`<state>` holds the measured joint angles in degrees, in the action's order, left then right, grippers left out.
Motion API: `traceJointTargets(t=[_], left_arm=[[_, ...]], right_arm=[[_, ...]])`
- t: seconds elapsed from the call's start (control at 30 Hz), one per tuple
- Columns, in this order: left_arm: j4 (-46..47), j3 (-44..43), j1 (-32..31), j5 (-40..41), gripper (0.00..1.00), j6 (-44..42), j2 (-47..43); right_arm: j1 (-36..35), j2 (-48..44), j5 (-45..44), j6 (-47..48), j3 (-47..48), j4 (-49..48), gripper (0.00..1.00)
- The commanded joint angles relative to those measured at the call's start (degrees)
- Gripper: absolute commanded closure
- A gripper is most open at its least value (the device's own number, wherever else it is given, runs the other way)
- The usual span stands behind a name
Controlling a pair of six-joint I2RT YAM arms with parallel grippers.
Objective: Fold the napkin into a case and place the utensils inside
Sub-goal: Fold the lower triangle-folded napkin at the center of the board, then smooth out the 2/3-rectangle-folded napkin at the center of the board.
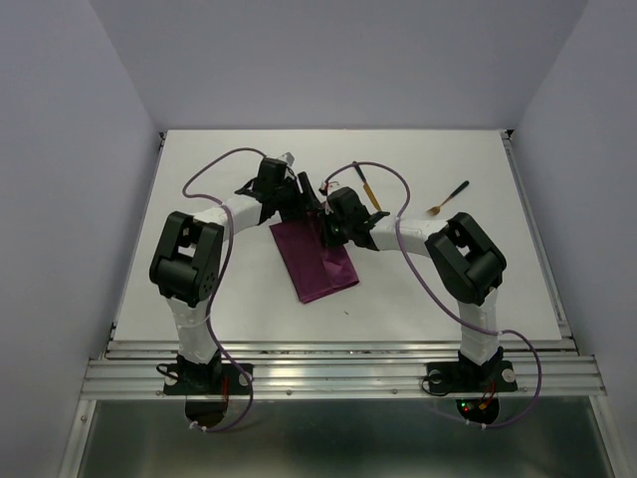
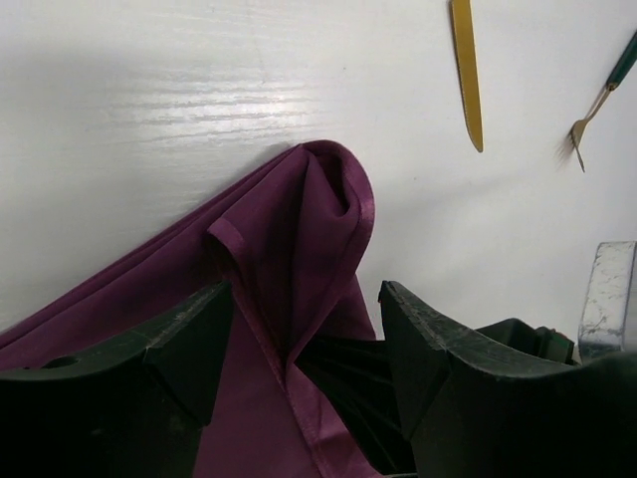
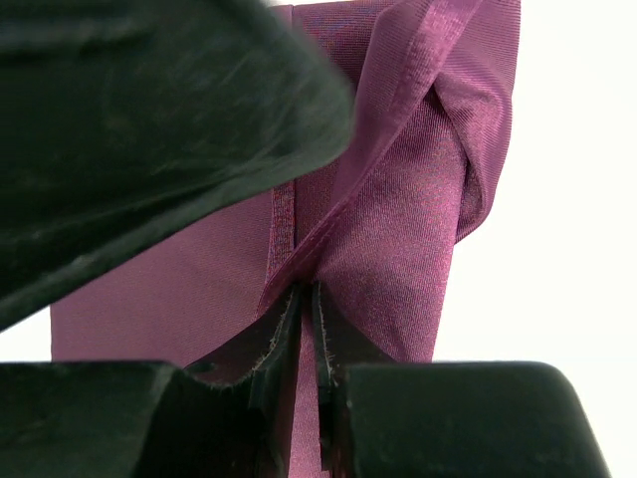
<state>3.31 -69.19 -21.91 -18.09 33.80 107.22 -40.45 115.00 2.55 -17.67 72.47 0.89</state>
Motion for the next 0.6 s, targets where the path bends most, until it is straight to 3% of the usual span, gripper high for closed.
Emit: traceJointTargets(t=[0.0, 0.3, 0.57], left_arm=[[0.73, -4.46, -0.41, -2.13, 0.29, 0.12, 1.23], [-3.22, -8.77, -1.2, 0.59, 0.34, -0.67, 5.28], [-5.16, -8.51, -1.2, 2.0, 0.56, -1.02, 6.34]], right_arm=[[0.02, 0.22, 0.88, 1.06, -0.92, -0.27, 0.84], [0.02, -0.13, 1.14, 1.06, -0.66, -0.18, 0.84], [0.02, -1.8, 0.71, 1.06, -1.71, -0.27, 0.84]])
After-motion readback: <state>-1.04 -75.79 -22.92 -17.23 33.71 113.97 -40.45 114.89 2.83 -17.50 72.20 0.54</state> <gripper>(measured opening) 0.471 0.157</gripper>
